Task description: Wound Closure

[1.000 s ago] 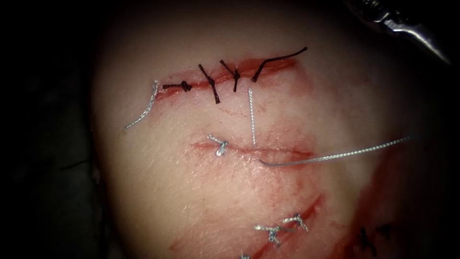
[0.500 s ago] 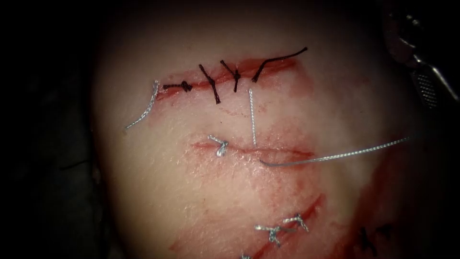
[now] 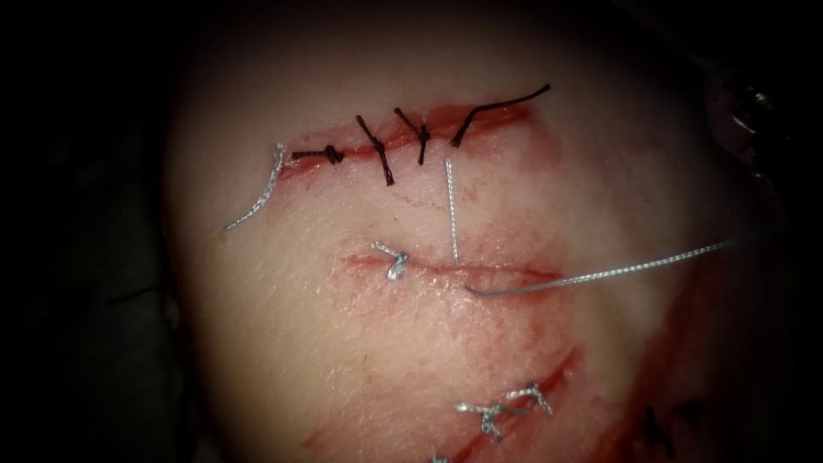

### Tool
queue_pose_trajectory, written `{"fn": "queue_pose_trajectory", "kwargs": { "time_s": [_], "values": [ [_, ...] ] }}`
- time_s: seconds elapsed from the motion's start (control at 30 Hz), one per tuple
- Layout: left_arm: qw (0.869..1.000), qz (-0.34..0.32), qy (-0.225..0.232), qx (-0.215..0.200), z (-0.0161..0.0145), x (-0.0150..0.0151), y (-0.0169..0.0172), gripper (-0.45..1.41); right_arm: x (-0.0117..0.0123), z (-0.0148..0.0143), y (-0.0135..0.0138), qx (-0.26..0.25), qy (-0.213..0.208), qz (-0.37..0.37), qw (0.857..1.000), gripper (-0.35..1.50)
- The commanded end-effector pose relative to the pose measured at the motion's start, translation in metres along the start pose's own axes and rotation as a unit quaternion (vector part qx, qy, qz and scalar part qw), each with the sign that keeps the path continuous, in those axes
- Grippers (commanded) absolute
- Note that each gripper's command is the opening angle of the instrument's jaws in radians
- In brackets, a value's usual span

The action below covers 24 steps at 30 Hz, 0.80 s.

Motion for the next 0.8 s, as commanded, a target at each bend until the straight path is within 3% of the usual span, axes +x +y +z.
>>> {"fn": "queue_pose_trajectory", "kwargs": {
  "time_s": [0.03,0.3,0.4,0.53,0.67,0.7,0.77,0.8],
  "values": [
    [1.0,0.005,0.012,-0.001,-0.0002,0.0008,-0.0003,-0.45,0.0006,0.0009,0.0002,0.0,0.001,-0.002,1.0,1.05],
    [0.999,0.012,0.041,0.017,-0.0022,0.0001,-0.0009,-0.45,0.0005,0.0008,0.0001,-0.001,0.001,-0.002,1.0,1.05],
    [0.997,0.016,0.066,0.029,-0.0045,-0.0016,-0.0007,-0.45,0.0006,0.0007,0.0,0.0,0.001,-0.004,1.0,1.08],
    [0.988,0.028,0.138,0.057,-0.0095,-0.0068,0.0007,-0.45,0.0016,0.0007,-0.0004,0.001,0.006,-0.01,1.0,0.98],
    [0.973,0.027,0.211,0.085,-0.0136,-0.0132,0.0019,-0.45,0.0032,0.0022,-0.0017,0.038,0.033,-0.003,0.999,0.78],
    [0.97,0.024,0.224,0.09,-0.0144,-0.015,0.0021,-0.45,0.0036,0.0027,-0.0024,0.043,0.045,-0.003,0.998,0.68],
    [0.96,0.014,0.258,0.106,-0.0156,-0.0197,0.0028,-0.45,0.0039,0.003,-0.0031,0.057,0.062,-0.003,0.996,-0.21],
    [0.956,0.009,0.27,0.112,-0.0159,-0.0215,0.003,-0.45,0.0041,0.0031,-0.0035,0.064,0.067,-0.004,0.996,-0.35]
  ]
}}
